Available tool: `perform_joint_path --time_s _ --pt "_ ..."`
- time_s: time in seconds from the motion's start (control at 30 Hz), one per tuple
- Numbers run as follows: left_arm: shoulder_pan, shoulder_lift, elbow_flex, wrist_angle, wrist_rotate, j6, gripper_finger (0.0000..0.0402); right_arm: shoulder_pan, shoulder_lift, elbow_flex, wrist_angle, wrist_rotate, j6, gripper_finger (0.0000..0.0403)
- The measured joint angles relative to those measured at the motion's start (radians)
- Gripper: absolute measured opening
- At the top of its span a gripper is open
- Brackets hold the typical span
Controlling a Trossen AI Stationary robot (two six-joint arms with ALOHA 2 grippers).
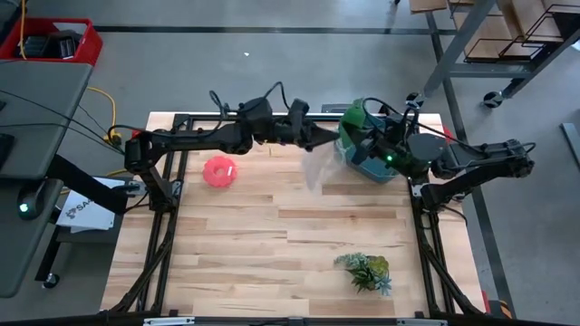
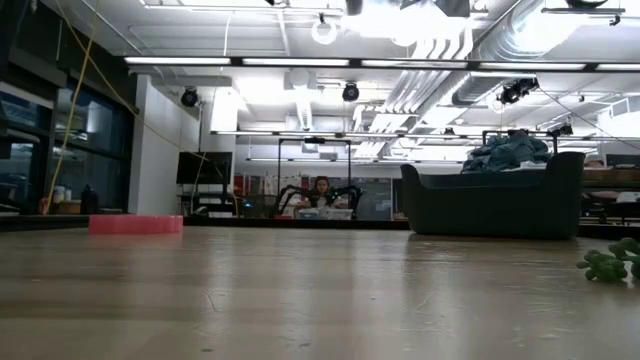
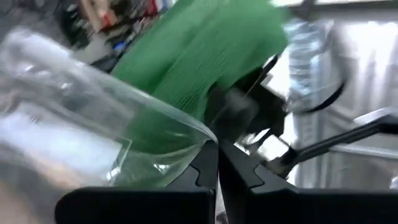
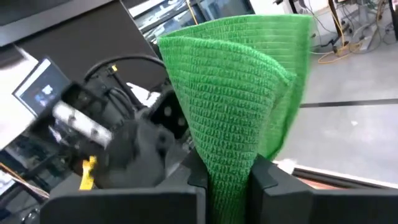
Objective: Roll bandage
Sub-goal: Put the rolled green bandage into the transparent zip bag
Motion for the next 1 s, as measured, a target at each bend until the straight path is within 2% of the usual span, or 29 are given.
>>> perform_joint_path --time_s 0.1,0.23,0.47,0.6,0.67,0.83,1.0 --pt "0.001 0.0 0.0 0.06 -0.05 -0.012 0.0 0.0 0.001 0.0 0.003 -0.007 -0.012 0.0028" --pt "0.001 0.0 0.0 0.065 -0.066 -0.013 0.0 0.0 0.001 0.0 0.02 -0.016 -0.014 0.0034" --pt "0.0 0.0 0.0 0.063 -0.067 0.012 0.0 0.0 0.001 0.0 0.02 -0.017 -0.025 0.0171" --pt "0.0 0.0 0.0 0.067 -0.033 0.056 0.0 0.0 -0.004 0.0 0.028 -0.042 -0.03 0.0224" --pt "0.0 -0.001 0.0 0.071 -0.009 0.107 0.0 0.0 -0.013 0.0 0.039 -0.073 -0.032 0.0233" --pt "0.003 0.002 -0.001 0.063 -0.026 0.176 0.0 0.0 -0.052 0.0 0.039 -0.146 -0.053 0.0237" --pt "0.004 0.002 -0.001 0.06 -0.028 0.255 0.0 0.0 -0.112 0.0 0.008 -0.151 -0.049 0.0236"
